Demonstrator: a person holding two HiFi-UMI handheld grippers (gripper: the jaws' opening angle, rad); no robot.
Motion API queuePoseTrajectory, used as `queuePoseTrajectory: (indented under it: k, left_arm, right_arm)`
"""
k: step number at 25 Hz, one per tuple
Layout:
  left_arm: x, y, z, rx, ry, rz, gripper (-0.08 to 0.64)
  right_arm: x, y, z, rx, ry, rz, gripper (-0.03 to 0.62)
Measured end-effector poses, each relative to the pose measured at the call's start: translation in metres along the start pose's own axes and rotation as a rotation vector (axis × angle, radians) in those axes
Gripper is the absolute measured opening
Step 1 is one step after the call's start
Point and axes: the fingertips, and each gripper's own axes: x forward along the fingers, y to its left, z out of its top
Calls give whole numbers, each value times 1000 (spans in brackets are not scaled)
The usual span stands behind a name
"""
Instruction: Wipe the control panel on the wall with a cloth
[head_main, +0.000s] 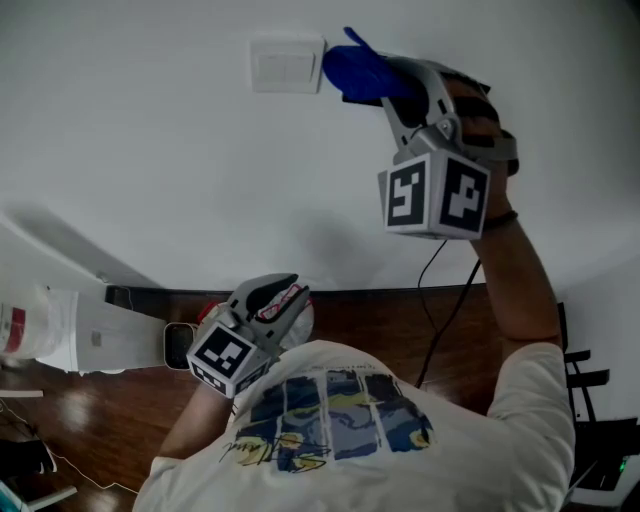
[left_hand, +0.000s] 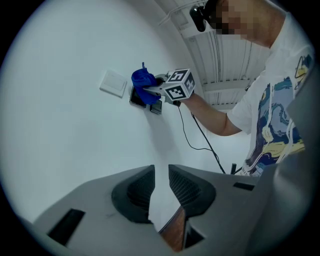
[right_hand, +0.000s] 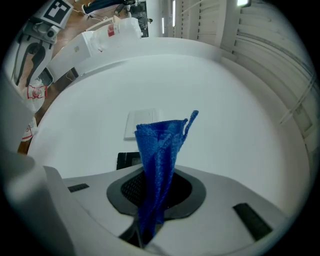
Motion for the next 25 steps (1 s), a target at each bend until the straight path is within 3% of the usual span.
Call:
queuePoseTrajectory:
  k: [17, 25]
  left_arm:
    - [-7, -2, -6, -13, 20, 15, 66]
    - [1, -2, -6, -25, 22, 11, 65]
  right_arm:
    - [18, 120, -12, 16, 15, 130, 74]
    - [-25, 67, -2, 42, -75, 36, 74]
